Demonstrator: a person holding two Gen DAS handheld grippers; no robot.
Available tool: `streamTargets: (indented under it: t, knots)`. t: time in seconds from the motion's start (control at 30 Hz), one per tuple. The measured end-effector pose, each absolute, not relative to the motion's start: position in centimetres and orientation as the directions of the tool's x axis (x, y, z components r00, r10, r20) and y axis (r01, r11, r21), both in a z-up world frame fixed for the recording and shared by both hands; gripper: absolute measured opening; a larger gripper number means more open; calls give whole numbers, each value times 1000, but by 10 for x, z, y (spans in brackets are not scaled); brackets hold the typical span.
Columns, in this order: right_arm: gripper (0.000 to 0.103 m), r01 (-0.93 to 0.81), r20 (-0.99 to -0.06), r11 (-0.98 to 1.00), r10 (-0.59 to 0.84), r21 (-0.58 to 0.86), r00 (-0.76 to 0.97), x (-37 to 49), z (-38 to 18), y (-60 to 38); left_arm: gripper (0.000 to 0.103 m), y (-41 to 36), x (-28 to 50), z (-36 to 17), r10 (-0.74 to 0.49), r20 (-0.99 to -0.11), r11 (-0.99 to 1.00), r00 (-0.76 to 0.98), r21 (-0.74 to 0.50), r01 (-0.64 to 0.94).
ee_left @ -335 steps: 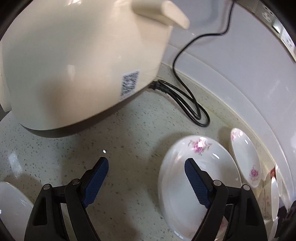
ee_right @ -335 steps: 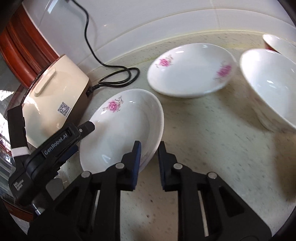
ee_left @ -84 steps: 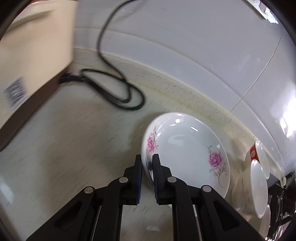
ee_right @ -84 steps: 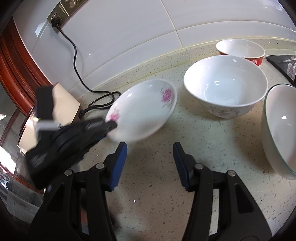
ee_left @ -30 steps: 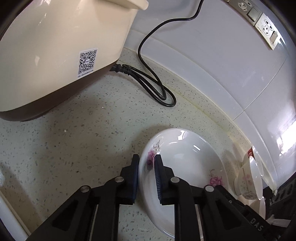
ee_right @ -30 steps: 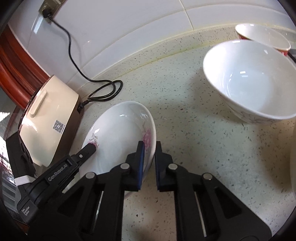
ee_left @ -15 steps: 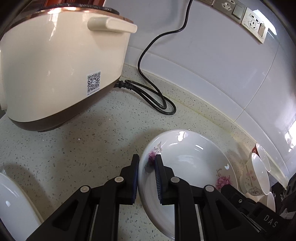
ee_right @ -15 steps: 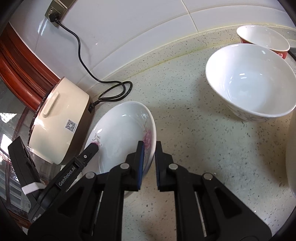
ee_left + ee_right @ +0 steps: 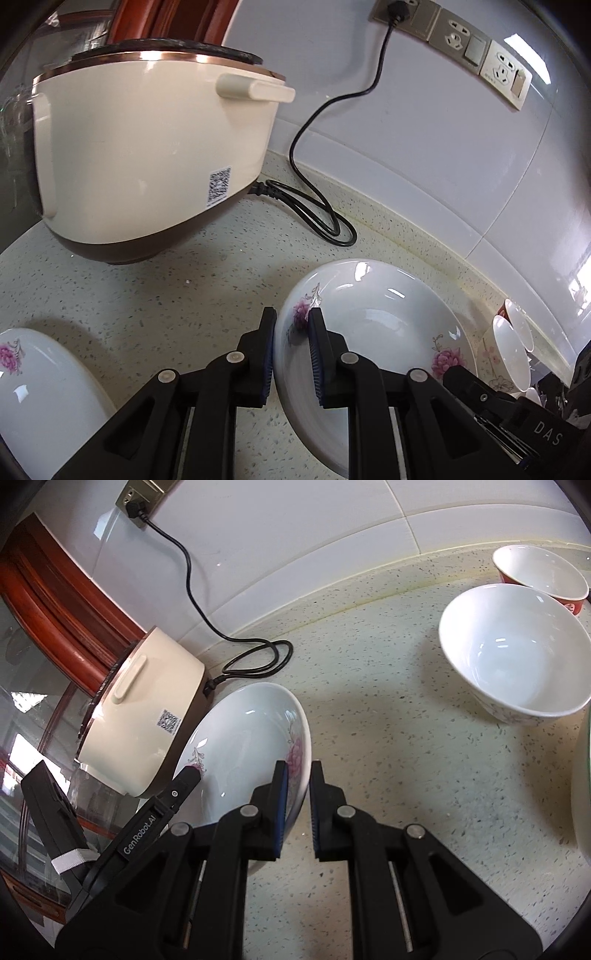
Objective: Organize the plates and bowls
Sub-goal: 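Carry both held flower plates toward the flower plate stack beside the rice cooker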
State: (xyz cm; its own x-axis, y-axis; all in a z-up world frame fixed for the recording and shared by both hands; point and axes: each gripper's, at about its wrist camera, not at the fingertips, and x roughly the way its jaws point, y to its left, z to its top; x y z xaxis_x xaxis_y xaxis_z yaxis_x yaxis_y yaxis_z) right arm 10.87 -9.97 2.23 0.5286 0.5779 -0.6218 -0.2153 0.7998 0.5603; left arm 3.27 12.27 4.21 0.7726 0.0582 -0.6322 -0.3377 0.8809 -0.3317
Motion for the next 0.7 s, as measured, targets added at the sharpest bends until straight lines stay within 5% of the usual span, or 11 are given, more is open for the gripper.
streamTargets:
  t: [0.7]
  knots:
    - [14,-339,-566,724,685,601,459,95,32,-77,17,145,-7,55,120,-567,845,815,-373,-384]
